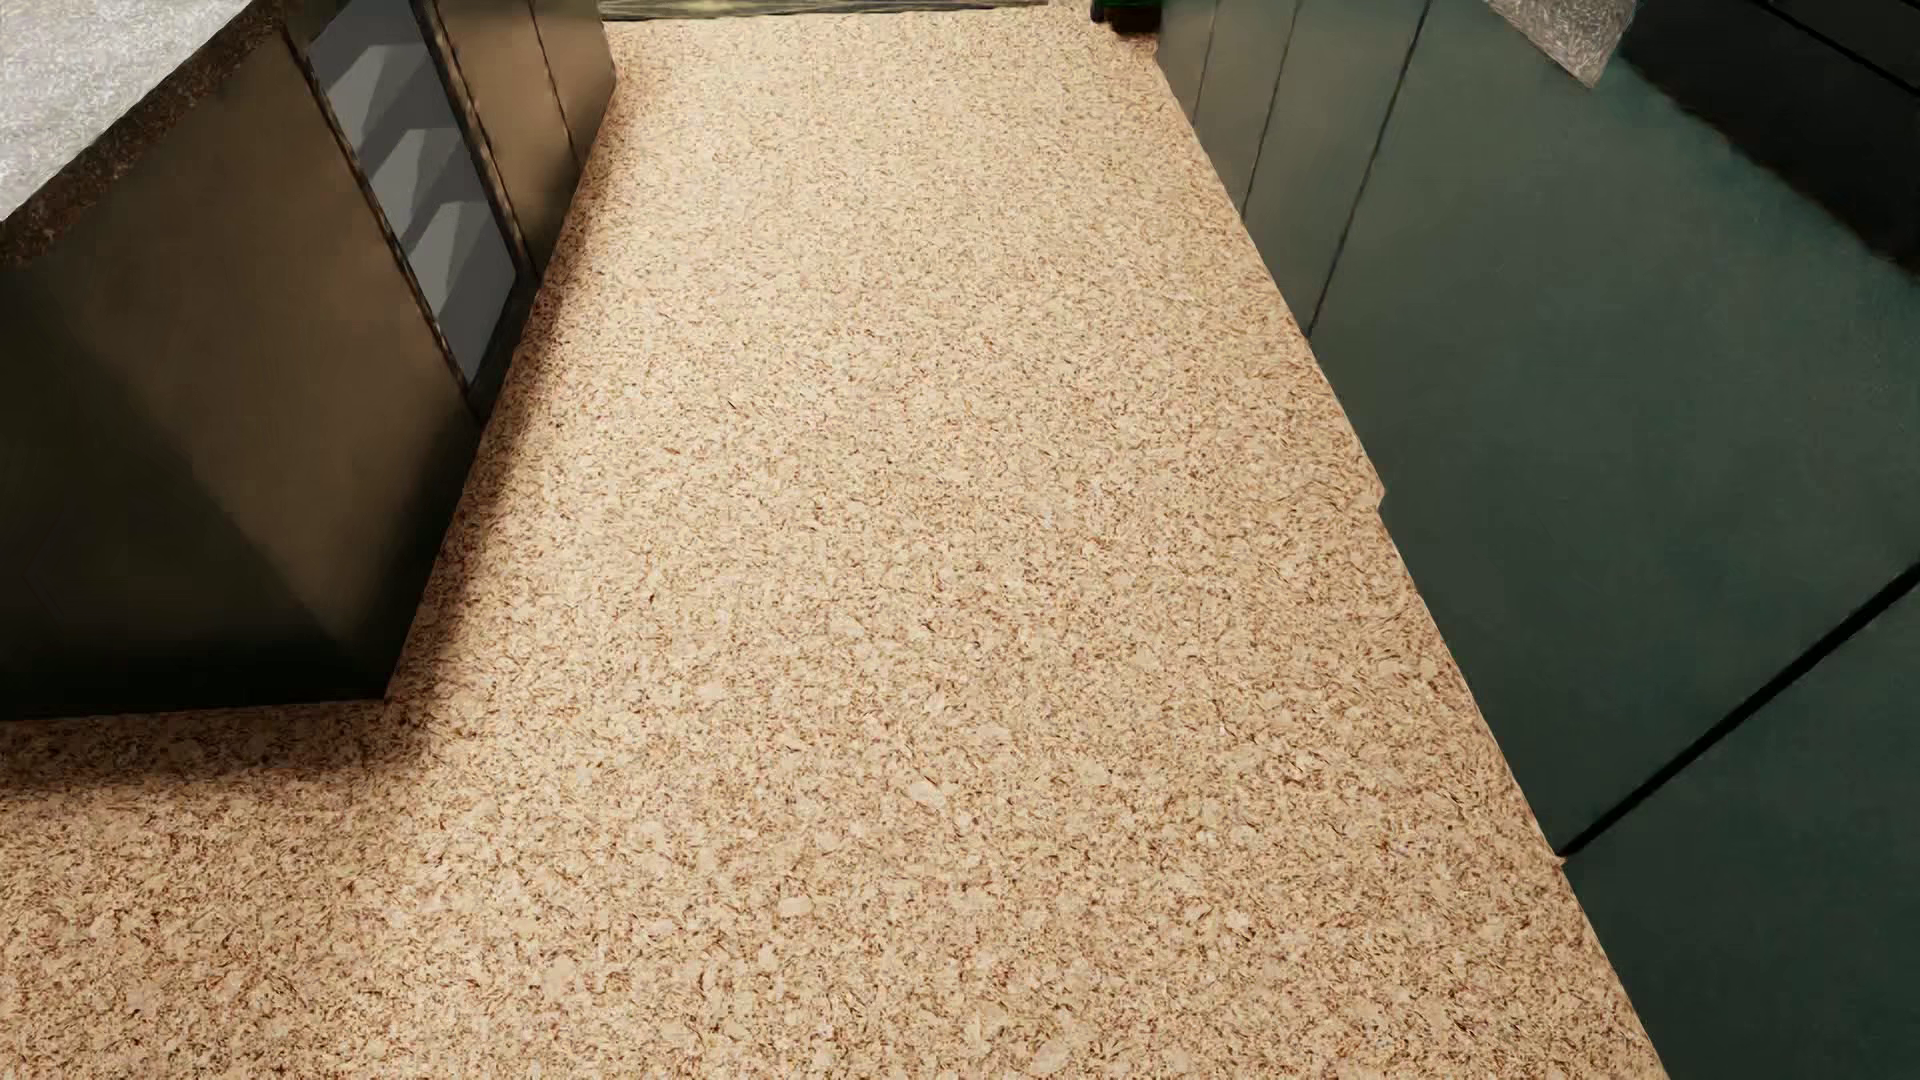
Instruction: Avoid counter
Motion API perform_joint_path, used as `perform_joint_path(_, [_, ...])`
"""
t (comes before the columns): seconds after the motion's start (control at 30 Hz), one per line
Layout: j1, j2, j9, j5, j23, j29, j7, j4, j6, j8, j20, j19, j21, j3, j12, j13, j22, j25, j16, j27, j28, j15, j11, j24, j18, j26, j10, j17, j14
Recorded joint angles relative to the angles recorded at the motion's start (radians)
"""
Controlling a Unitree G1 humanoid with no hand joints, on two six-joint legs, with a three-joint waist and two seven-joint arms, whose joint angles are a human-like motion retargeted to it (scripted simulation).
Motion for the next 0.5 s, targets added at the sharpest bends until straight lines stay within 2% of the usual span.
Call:
perform_joint_path(0.03, [-0.003,0.001,0.002,0.001,-0.011,0.0,0.0,-0.003,-0.004,0.0,-0.006,0.0,0.004,-0.002,0.004,0.004,-0.001,0.0,0.003,0.0,0.0,0.01,0.007,0.0,0.0,0.0,0.098,-0.003,-0.037])
perform_joint_path(0.07, [-0.009,0.002,0.003,0.003,-0.023,0.0,0.0,-0.011,-0.007,0.0,-0.008,0.0,0.01,0.01,0.011,0.008,-0.001,0.0,0.005,0.0,0.0,0.015,0.015,0.0,0.0,0.0,0.254,-0.006,-0.162])
perform_joint_path(0.1, [-0.042,-0.003,0.0,0.01,-0.033,0.0,0.0,-0.015,-0.009,0.0,0.002,0.0,0.012,0.032,0.018,0.01,-0.001,0.0,0.008,0.0,0.0,0.015,0.026,0.0,0.0,0.0,0.288,-0.007,-0.242])
perform_joint_path(0.2, [-0.221,0.068,0.067,0.035,-0.102,0.0,0.0,0.012,0.013,0.0,0.043,0.0,-0.01,0.071,0.034,-0.001,-0.029,0.0,0.005,0.0,0.0,-0.023,0.046,0.0,0.0,0.0,0.618,-0.033,-0.278])
perform_joint_path(0.27, [-0.351,0.123,0.089,0.025,-0.155,0.0,0.0,0.015,0.011,0.0,0.047,0.0,-0.025,0.13,0.05,-0.021,-0.044,0.0,0.004,0.0,0.0,-0.1,0.027,0.0,0.0,0.0,0.759,-0.039,-0.275])
perform_joint_path(0.3, [-0.406,0.148,0.09,0.004,-0.154,0.0,0.0,0.009,-0.008,0.0,0.044,0.0,-0.033,0.169,0.061,-0.041,-0.04,0.0,0.011,0.0,0.0,-0.137,0.01,0.0,0.0,0.0,0.747,-0.025,-0.265])
perform_joint_path(0.33, [-0.456,0.177,0.085,-0.012,-0.175,0.0,0.0,0.016,-0.019,0.0,0.052,0.0,-0.057,0.211,0.078,-0.045,-0.036,0.0,0.016,0.0,0.0,-0.174,-0.008,0.0,0.0,0.0,0.709,-0.019,-0.246])
perform_joint_path(0.43, [-0.584,0.302,0.106,-0.027,-0.219,0.0,0.0,0.044,-0.022,0.0,0.027,0.0,-0.025,0.241,0.095,-0.09,0.015,0.0,0.02,0.0,0.0,-0.319,-0.05,0.0,0.0,0.0,0.552,-0.04,-0.116])
perform_joint_path(0.5, [-0.643,0.367,0.106,-0.032,-0.207,0.0,0.0,0.058,-0.017,0.0,0.009,0.0,-0.018,0.264,0.097,-0.122,0.052,0.0,0.014,0.0,0.0,-0.359,-0.056,0.0,0.0,0.0,0.457,-0.043,-0.088])
